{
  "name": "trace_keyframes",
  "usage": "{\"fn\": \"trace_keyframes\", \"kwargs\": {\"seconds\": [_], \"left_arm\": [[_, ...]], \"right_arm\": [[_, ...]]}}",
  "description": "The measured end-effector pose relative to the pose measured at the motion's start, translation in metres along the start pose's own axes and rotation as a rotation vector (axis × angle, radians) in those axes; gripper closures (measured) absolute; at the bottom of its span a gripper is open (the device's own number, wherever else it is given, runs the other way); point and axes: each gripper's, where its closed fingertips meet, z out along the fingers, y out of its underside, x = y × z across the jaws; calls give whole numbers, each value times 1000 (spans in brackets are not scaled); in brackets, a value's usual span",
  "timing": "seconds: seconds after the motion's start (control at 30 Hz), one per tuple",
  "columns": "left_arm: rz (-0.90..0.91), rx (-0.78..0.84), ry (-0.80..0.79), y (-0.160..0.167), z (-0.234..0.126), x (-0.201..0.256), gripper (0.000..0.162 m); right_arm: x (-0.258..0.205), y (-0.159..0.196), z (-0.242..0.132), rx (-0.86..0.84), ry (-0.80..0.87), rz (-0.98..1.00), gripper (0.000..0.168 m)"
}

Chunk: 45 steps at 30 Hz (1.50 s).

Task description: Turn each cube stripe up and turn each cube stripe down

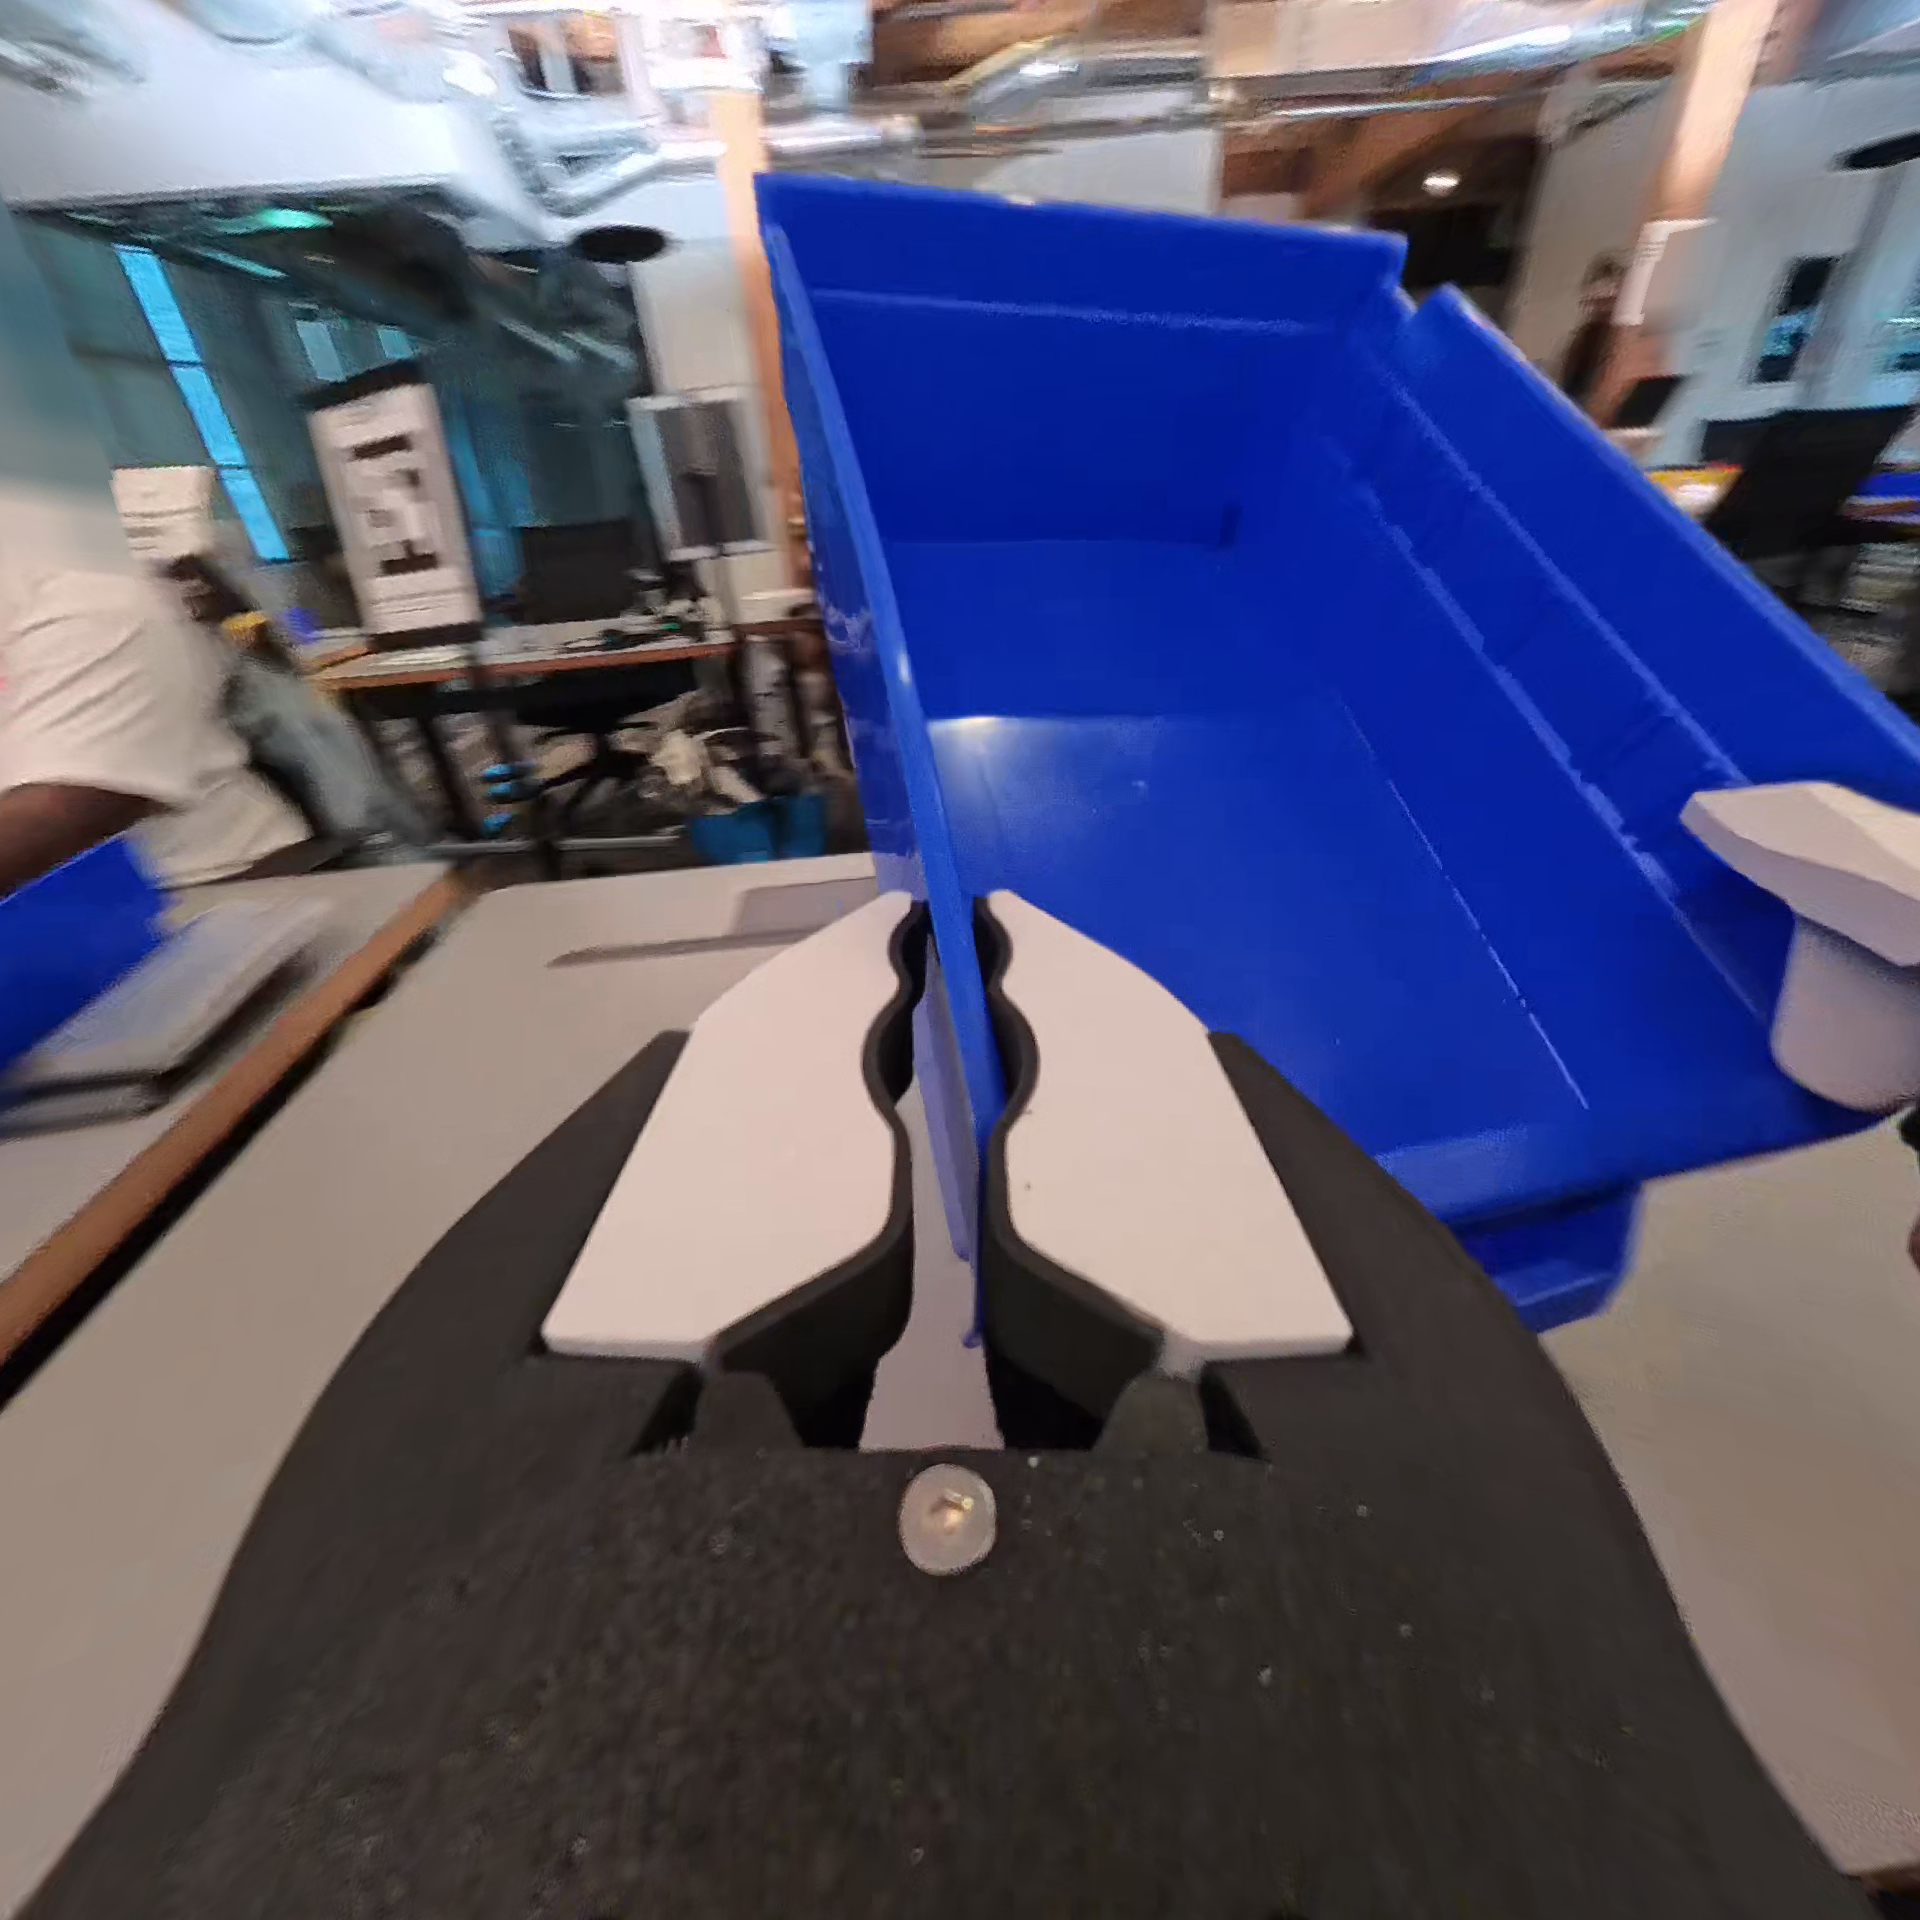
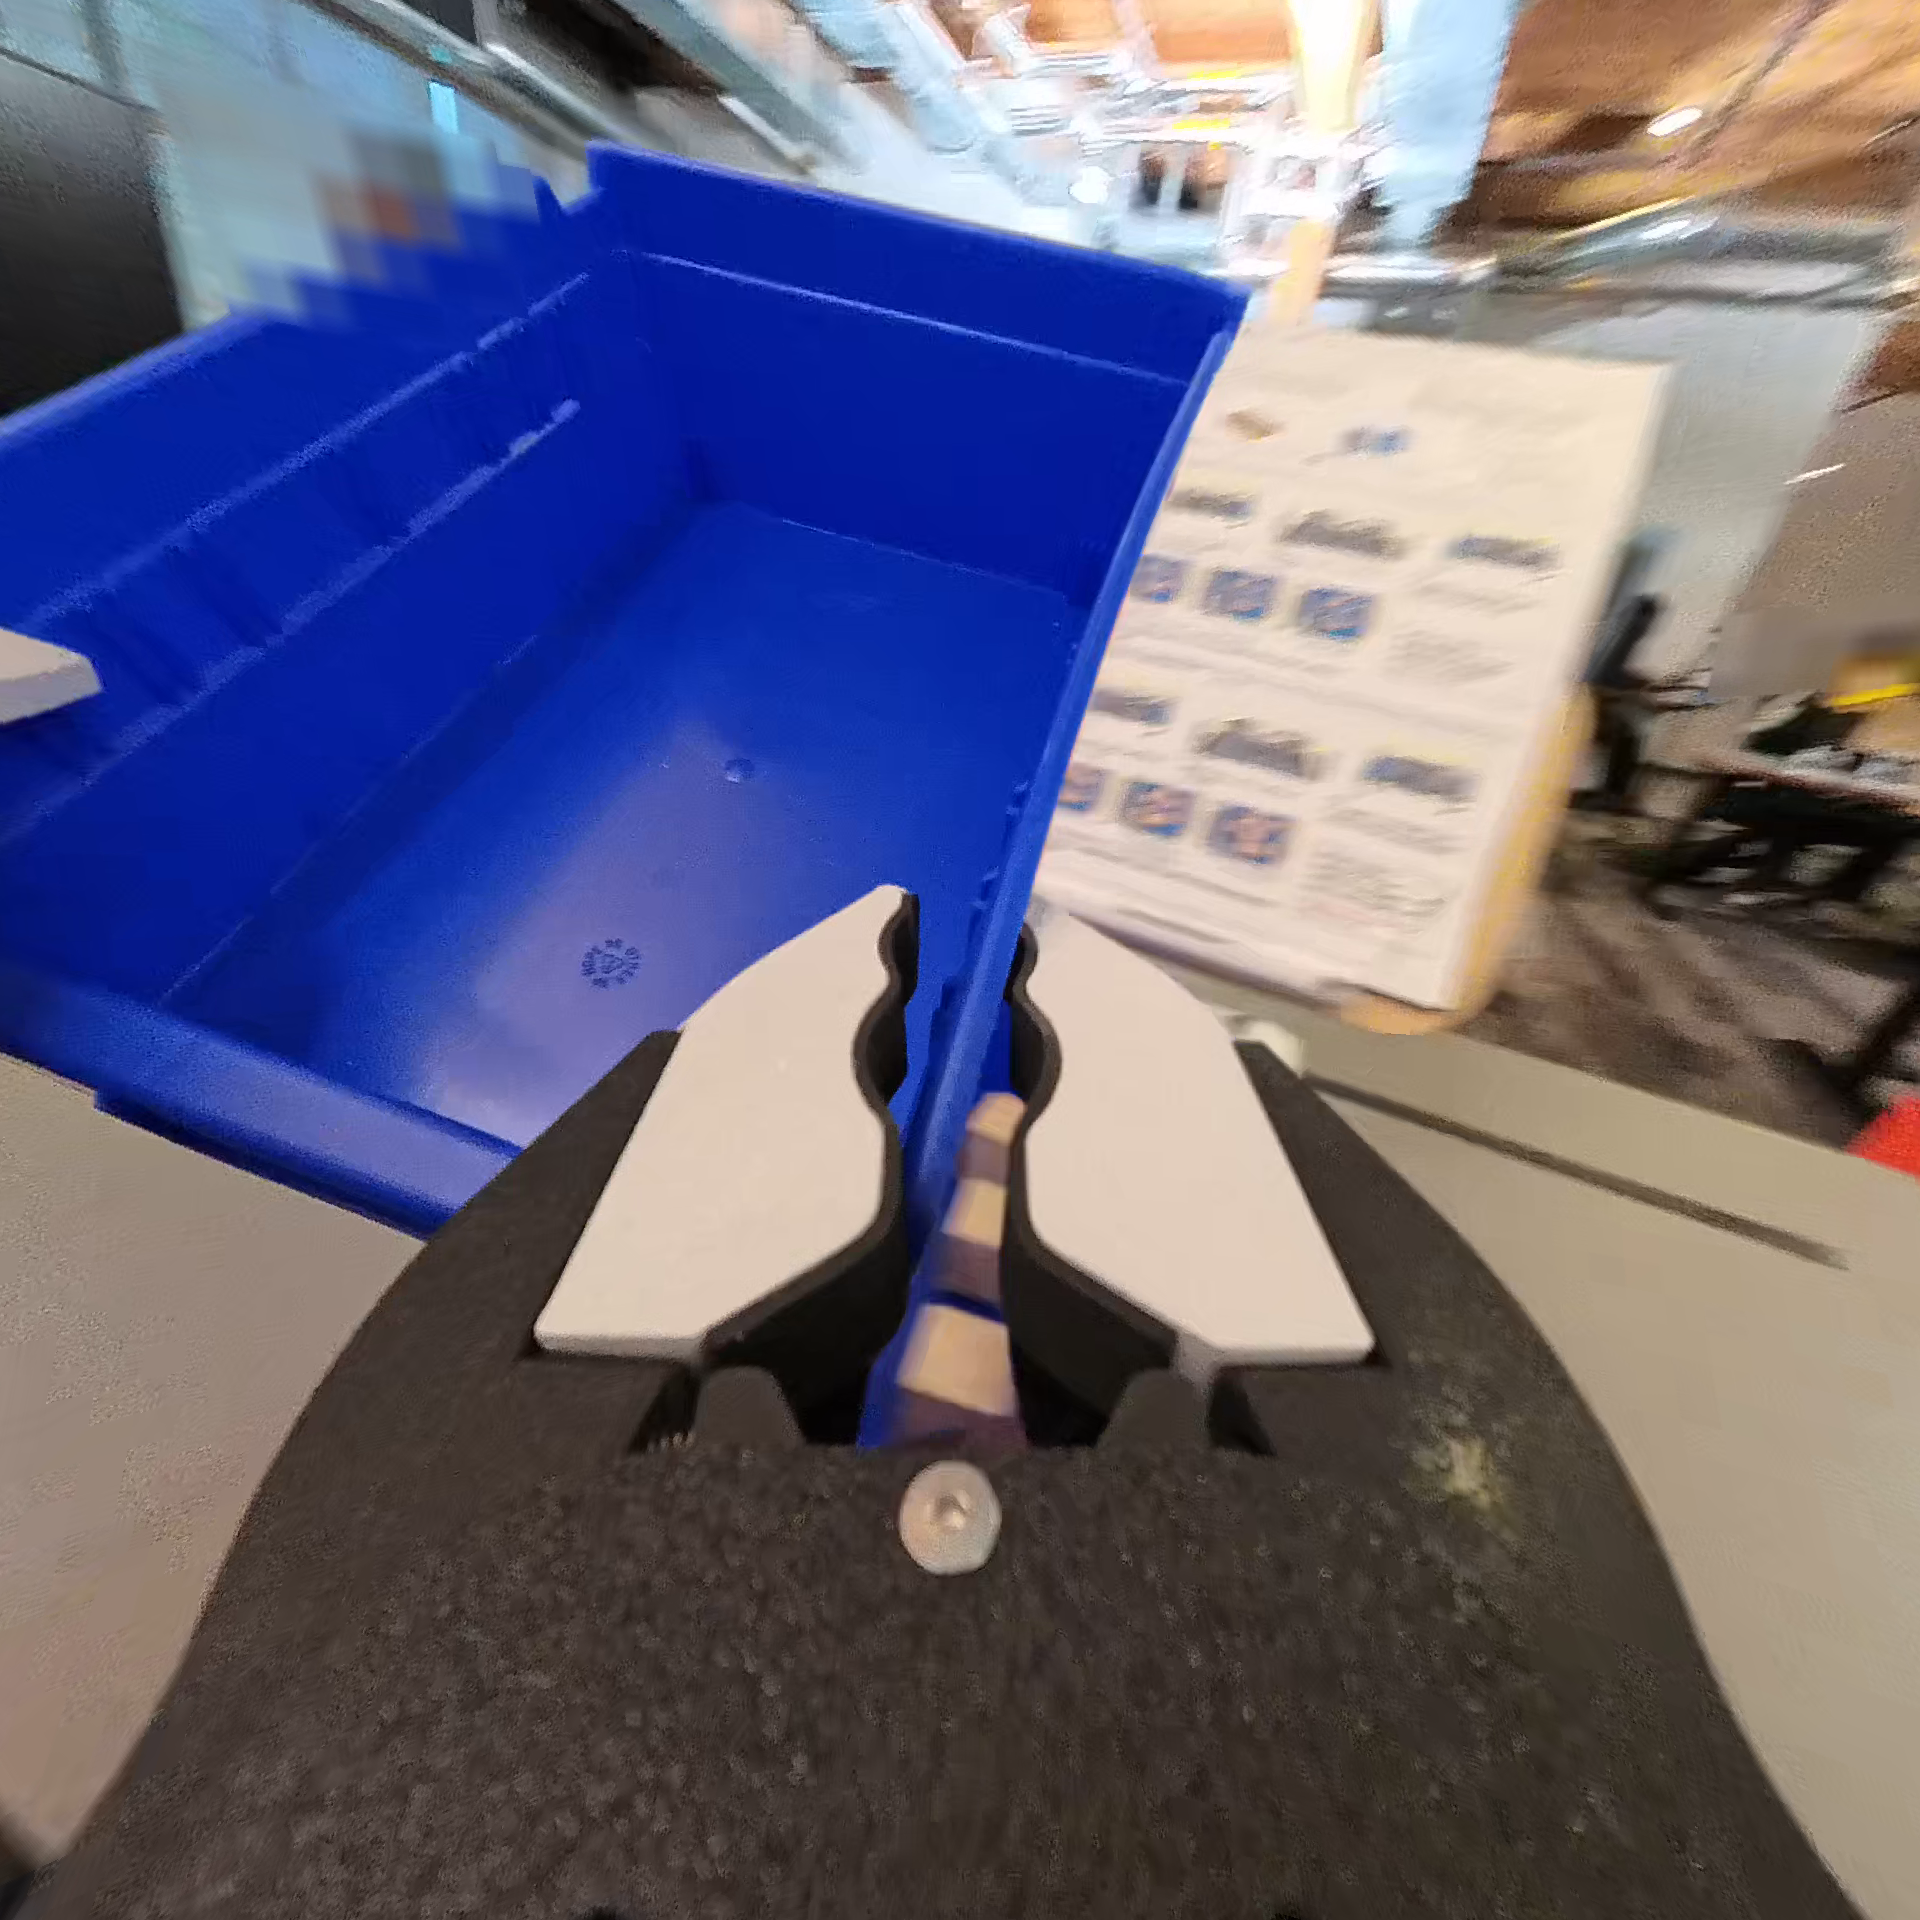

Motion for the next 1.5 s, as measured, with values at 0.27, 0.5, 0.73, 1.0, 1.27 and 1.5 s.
{"fn": "trace_keyframes", "kwargs": {"seconds": [0.27,0.5,0.73,1.0,1.27,1.5], "left_arm": [[-2,-183,333,21,127,223,153],[-175,-397,381,111,176,356,154],[-124,-499,414,176,177,413,149],[-132,-528,598,169,158,424,105],[-71,-363,538,97,72,241,103],[-100,-322,93,168,42,49,99]], "right_arm": [[238,49,-51,-249,369,-4,162],[360,144,-80,-463,441,76,163],[406,218,-91,-483,396,186,164],[421,244,-91,-445,383,300,156],[371,130,-81,-247,363,40,127],[122,109,8,-240,-293,42,107]]}}
